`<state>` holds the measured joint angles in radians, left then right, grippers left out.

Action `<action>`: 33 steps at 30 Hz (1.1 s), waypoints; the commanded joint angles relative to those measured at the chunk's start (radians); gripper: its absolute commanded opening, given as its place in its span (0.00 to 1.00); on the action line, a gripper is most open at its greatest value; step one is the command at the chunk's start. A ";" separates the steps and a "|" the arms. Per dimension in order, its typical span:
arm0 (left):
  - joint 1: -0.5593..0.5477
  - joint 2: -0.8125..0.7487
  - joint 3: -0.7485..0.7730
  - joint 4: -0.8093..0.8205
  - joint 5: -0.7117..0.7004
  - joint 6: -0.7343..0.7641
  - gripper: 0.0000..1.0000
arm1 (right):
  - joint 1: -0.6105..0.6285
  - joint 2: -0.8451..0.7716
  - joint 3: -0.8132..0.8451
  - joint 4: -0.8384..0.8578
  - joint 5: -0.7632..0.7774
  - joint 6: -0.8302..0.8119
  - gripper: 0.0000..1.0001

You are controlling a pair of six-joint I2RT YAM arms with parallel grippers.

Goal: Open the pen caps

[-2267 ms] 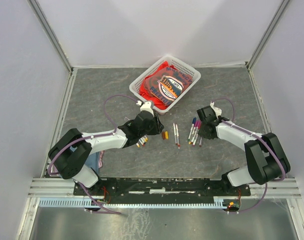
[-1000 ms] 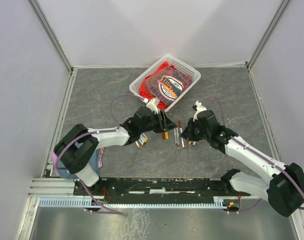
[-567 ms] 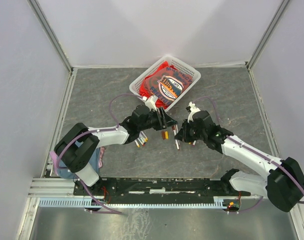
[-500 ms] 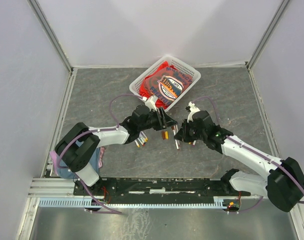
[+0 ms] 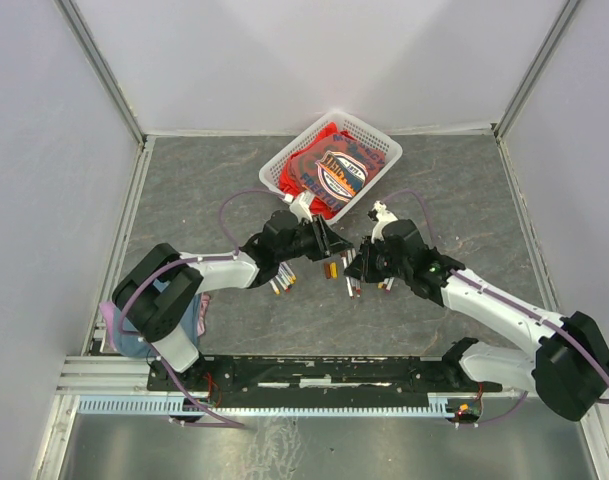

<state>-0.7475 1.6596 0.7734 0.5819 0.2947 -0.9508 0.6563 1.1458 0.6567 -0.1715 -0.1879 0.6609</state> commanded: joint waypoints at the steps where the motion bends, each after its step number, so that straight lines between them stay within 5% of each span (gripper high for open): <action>1: 0.009 -0.004 -0.013 0.083 0.032 -0.034 0.30 | 0.007 0.000 0.043 0.044 -0.004 0.003 0.01; 6: 0.012 -0.002 -0.026 0.107 0.043 -0.037 0.04 | 0.008 -0.005 0.048 0.037 0.006 -0.001 0.01; 10: 0.015 -0.002 -0.042 0.148 0.055 -0.048 0.03 | 0.009 -0.014 0.050 0.036 0.010 -0.006 0.03; 15: 0.017 0.003 -0.053 0.207 0.088 -0.072 0.03 | 0.007 -0.015 0.051 0.049 0.018 -0.012 0.24; 24: 0.021 0.015 -0.076 0.313 0.134 -0.123 0.03 | 0.008 0.028 0.069 0.088 0.007 -0.015 0.27; 26: 0.022 0.018 -0.080 0.327 0.137 -0.130 0.03 | 0.008 0.034 0.068 0.097 0.003 -0.016 0.23; 29: 0.025 0.019 -0.084 0.342 0.125 -0.141 0.03 | 0.007 0.042 0.064 0.096 0.008 -0.018 0.02; 33: 0.033 0.012 -0.071 0.310 0.029 -0.130 0.03 | 0.009 0.076 0.073 0.050 0.055 -0.043 0.01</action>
<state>-0.7193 1.6768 0.6907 0.8391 0.3904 -1.0508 0.6632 1.1873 0.6846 -0.1196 -0.1856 0.6495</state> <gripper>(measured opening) 0.209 0.048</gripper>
